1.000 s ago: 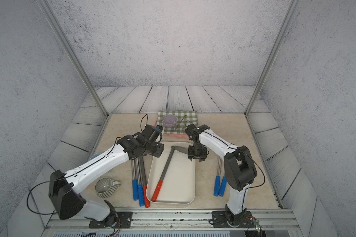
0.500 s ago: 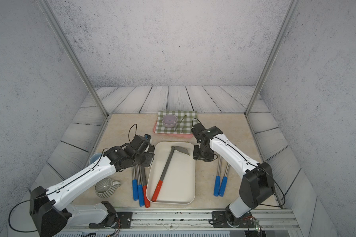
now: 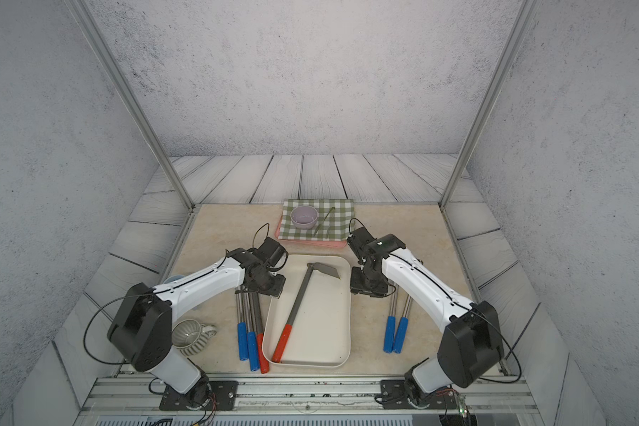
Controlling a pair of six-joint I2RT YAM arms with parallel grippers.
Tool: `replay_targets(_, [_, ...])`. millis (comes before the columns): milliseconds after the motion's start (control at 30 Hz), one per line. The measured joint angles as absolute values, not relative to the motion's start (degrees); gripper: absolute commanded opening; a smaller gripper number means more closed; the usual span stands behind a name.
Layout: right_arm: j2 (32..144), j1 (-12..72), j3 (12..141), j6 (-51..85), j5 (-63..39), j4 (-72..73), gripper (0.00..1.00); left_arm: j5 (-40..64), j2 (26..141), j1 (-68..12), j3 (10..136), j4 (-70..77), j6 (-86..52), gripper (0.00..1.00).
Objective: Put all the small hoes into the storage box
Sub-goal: Adjust the storage box at the center of the board.
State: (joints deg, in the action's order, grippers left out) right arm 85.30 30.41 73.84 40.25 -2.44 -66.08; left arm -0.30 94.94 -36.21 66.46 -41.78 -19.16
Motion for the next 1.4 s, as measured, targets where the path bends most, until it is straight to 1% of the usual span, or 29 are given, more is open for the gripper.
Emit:
replay_targets(33, [85.5,30.4,73.8,40.1,-2.4,-65.9,0.51,0.0,96.1,-36.2,67.0,-41.8,-19.4,0.44])
replay_targets(67, [85.6,30.4,73.8,39.9,-2.4,-65.8,0.51,0.1,97.0,-36.2,67.4,-41.8,-19.4,0.39])
replay_targets(133, [86.0,30.3,73.8,39.5,-2.4,-65.8,0.51,0.3,98.9,-36.2,68.9,-42.4,-19.7,0.21])
replay_targets(200, [86.4,30.1,73.9,38.9,-2.4,-65.8,0.51,0.1,100.4,-36.2,70.8,-43.3,-20.5,0.09])
replay_targets(267, [86.9,29.9,73.9,38.4,-2.4,-65.7,0.51,0.4,101.2,-36.1,71.8,-43.6,-21.8,0.01])
replay_targets(300, [87.2,29.7,74.0,38.1,-2.4,-65.8,0.51,0.8,101.5,-36.0,72.4,-43.4,-23.3,0.0])
replay_targets(500, [87.7,27.9,74.8,36.5,-2.4,-65.9,0.51,1.8,102.5,-36.2,75.0,-44.0,-26.8,0.0])
replay_targets(700, [87.7,26.3,75.5,35.2,-2.4,-66.0,0.51,1.9,105.8,-37.3,77.8,-44.9,-30.6,0.0])
replay_targets(1033, [88.7,25.1,75.6,34.0,-2.4,-66.0,0.51,2.1,106.2,-37.9,78.3,-44.5,-35.8,0.0])
replay_targets(1067, [88.8,25.0,75.6,33.9,-2.4,-66.0,0.51,1.9,106.2,-37.9,78.3,-44.5,-36.1,0.05])
replay_targets(1133, [88.9,24.9,75.8,33.8,-2.4,-66.0,0.51,1.8,106.2,-37.9,78.3,-44.6,-36.4,0.19])
replay_targets(1233, [89.0,24.9,76.5,33.8,-2.4,-66.2,0.51,1.4,106.2,-37.9,79.2,-44.9,-36.9,0.36])
replay_targets(1333, [88.9,24.9,76.9,33.8,-2.4,-66.2,0.51,0.5,105.7,-37.9,80.0,-44.9,-36.2,0.46])
replay_targets(1400, [88.9,24.9,77.1,33.8,-2.4,-66.3,0.51,-0.1,104.4,-37.9,80.0,-45.6,-35.5,0.5])
